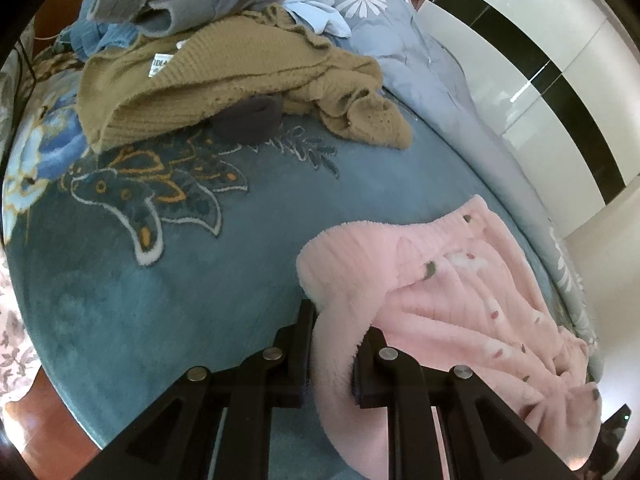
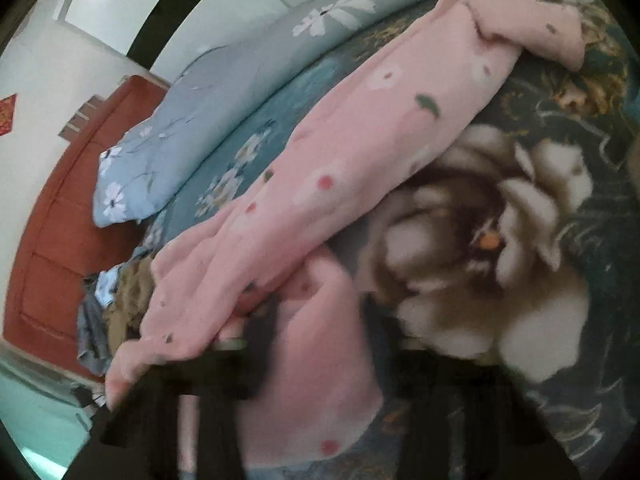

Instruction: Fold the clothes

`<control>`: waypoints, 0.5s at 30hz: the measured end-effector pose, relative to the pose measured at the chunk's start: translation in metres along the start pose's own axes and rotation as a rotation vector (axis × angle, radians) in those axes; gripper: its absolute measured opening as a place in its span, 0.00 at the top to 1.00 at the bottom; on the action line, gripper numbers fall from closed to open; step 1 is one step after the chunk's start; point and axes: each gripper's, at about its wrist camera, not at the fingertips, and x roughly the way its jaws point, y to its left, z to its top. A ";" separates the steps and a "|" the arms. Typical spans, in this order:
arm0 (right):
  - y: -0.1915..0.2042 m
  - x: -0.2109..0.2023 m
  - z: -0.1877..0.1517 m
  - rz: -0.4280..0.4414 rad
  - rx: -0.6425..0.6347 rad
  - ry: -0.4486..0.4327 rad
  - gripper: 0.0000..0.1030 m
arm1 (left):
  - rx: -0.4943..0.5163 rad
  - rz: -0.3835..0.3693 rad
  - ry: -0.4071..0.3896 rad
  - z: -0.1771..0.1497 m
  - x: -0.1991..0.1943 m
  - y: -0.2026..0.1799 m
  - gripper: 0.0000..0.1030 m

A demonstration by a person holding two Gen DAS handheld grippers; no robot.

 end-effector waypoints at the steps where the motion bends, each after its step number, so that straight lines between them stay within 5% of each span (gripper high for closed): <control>1: 0.000 -0.003 -0.004 0.005 -0.002 0.007 0.92 | 0.000 0.000 0.001 0.000 0.000 0.000 0.83; 7: 0.004 -0.074 -0.010 0.132 0.022 -0.108 0.94 | 0.006 -0.015 0.001 0.001 -0.003 -0.001 0.83; 11: 0.014 -0.180 -0.001 0.143 -0.009 -0.414 0.94 | 0.000 -0.026 -0.002 0.000 -0.005 -0.001 0.83; 15: 0.039 -0.268 -0.010 0.022 -0.104 -0.711 0.94 | -0.006 -0.033 0.005 -0.004 -0.003 -0.003 0.83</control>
